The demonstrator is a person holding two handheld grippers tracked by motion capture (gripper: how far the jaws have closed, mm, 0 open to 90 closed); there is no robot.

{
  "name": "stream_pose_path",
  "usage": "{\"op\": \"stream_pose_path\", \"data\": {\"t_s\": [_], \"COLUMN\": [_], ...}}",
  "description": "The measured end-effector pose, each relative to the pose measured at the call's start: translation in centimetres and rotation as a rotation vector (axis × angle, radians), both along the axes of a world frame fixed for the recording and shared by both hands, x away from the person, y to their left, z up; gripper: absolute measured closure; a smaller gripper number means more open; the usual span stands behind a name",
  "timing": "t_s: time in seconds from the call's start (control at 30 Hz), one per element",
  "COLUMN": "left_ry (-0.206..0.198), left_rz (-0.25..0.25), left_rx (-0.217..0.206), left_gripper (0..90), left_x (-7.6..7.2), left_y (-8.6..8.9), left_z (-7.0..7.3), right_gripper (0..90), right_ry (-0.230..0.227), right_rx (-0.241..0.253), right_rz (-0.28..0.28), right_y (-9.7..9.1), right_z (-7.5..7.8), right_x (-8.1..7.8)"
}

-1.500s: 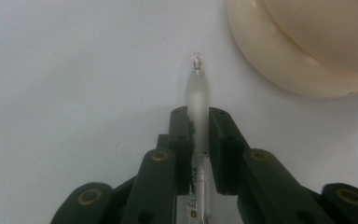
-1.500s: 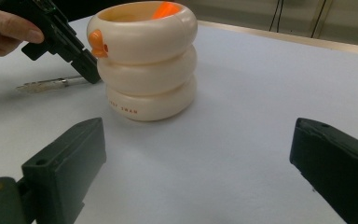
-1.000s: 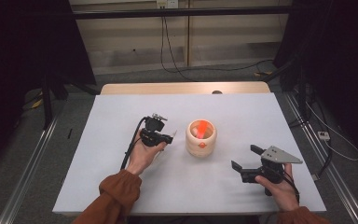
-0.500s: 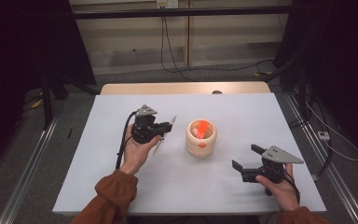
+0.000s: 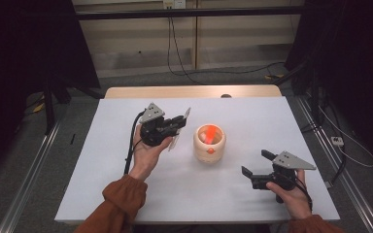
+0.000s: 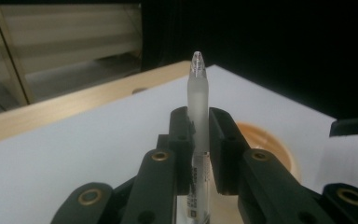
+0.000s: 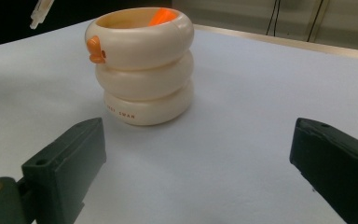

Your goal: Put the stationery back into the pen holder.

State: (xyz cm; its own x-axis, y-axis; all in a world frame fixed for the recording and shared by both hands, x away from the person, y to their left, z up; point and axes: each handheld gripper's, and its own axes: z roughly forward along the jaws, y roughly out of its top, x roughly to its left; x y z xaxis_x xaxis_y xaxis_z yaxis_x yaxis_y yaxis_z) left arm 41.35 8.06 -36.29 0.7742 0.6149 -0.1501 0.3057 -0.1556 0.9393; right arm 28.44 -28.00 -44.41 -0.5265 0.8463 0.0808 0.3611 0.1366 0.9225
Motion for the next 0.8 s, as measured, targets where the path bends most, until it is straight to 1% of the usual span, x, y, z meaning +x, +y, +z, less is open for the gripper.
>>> {"op": "stream_pose_path", "data": {"t_s": [0.03, 0.13, 0.23, 0.33, 0.37, 0.47, 0.63, 0.67, 0.77, 0.8], "left_ry": [-0.020, -0.057, -0.087, -0.109, -0.116, -0.129, -0.162, -0.160, -0.165, -0.157], "left_rz": [0.001, -0.004, -0.015, -0.025, -0.027, -0.049, -0.072, -0.073, -0.073, -0.077], "left_rx": [-0.012, -0.051, -0.078, -0.109, -0.113, -0.143, -0.169, -0.165, -0.172, -0.174], "left_gripper": [80.6, 80.6, 80.6, 80.6, 80.6, 80.5, 80.6, 80.5, 80.5, 80.5], "left_x": [0.0, 0.1, 0.2, 0.4, 0.4, 0.6, 0.7, 0.7, 1.1, 1.2], "left_y": [-0.2, -1.0, -1.8, -2.8, -3.1, -4.2, -5.9, -6.2, -6.9, -7.1], "left_z": [0.1, 0.4, 0.5, 0.7, 0.8, 1.1, 0.7, 0.6, 0.2, 0.0], "right_gripper": [3.3, 3.3, 3.3, 3.3, 3.3, 3.3, 3.3, 3.3, 3.3, 3.3], "right_ry": [0.000, 0.000, 0.000, 0.001, -0.001, 0.001, 0.003, 0.002, 0.003, 0.004], "right_rx": [0.002, 0.006, 0.003, 0.002, 0.001, 0.003, 0.005, 0.004, 0.004, 0.005], "right_rz": [-0.003, -0.007, -0.002, 0.001, 0.002, -0.001, 0.005, 0.005, 0.006, 0.005], "right_y": [0.0, 0.0, 0.0, 0.0, 0.0, 0.0, 0.1, 0.1, 0.1, 0.0], "right_z": [0.0, 0.0, 0.0, 0.0, 0.0, 0.0, -0.1, -0.1, -0.1, -0.1], "right_x": [0.0, 0.0, 0.0, 0.0, 0.0, 0.0, 0.0, 0.0, 0.0, 0.0]}}
